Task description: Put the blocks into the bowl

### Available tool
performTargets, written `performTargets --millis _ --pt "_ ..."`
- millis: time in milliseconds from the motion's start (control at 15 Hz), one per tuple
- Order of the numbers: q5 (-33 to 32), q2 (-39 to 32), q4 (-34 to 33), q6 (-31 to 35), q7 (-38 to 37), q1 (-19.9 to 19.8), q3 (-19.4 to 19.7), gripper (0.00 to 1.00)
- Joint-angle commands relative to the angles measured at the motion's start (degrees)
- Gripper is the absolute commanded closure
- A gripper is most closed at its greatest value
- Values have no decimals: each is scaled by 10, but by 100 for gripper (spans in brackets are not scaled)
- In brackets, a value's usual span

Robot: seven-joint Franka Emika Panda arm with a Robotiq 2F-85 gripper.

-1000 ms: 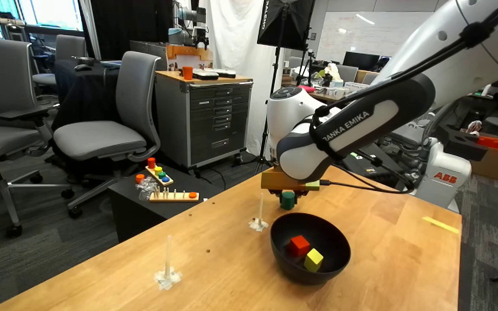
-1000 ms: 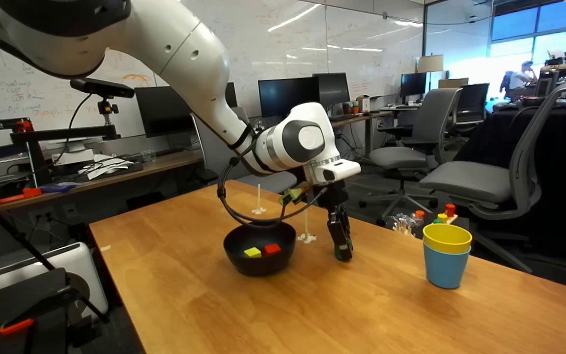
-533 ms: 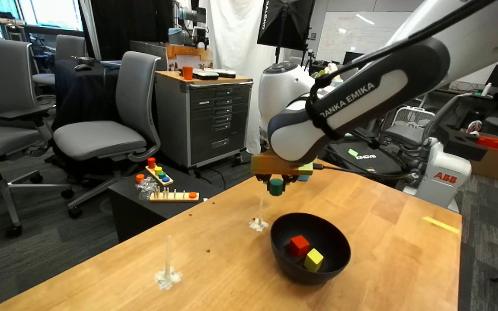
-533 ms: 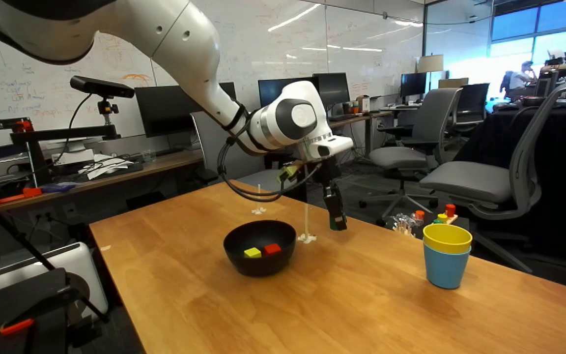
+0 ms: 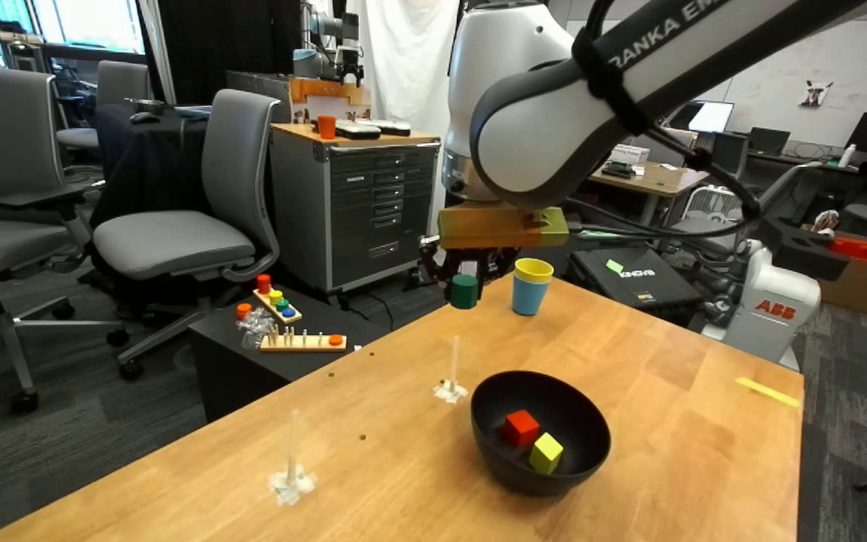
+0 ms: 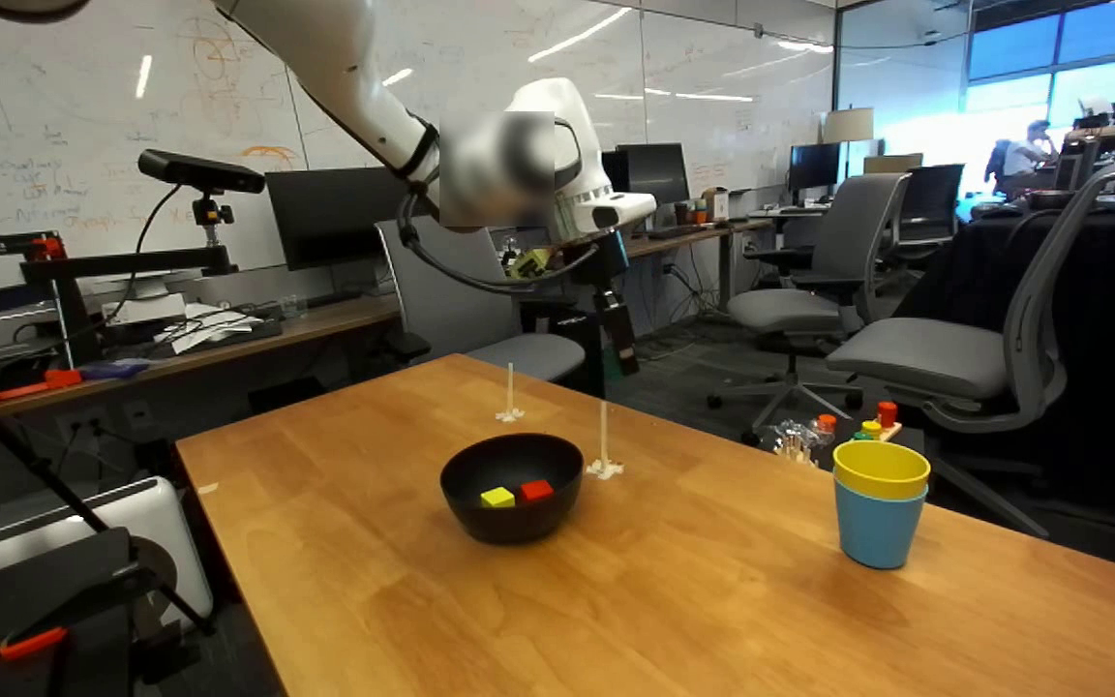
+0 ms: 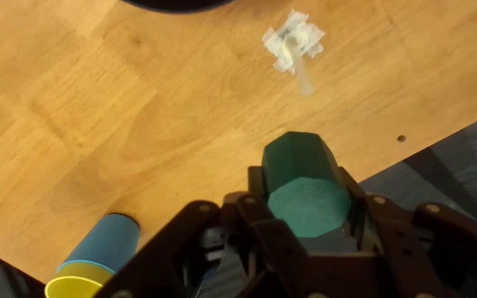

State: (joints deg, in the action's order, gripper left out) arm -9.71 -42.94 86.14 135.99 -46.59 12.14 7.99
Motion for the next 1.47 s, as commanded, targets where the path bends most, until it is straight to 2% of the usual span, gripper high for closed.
performTargets --millis 0,200,400,800,1200,1267,1333,1400 --pt "23 96 119 -6 102 -17 -45 82" --pt "45 125 169 -37 177 -26 -64 82" --pt "35 125 204 -43 214 -19 -55 81" --pt "31 76 271 26 260 -19 -56 81" --pt "31 61 281 50 275 -13 -54 80" --pt "31 61 279 51 276 -12 -54 75" --pt "32 60 276 50 276 -12 -55 43" --pt "33 60 275 52 275 -11 -55 31"
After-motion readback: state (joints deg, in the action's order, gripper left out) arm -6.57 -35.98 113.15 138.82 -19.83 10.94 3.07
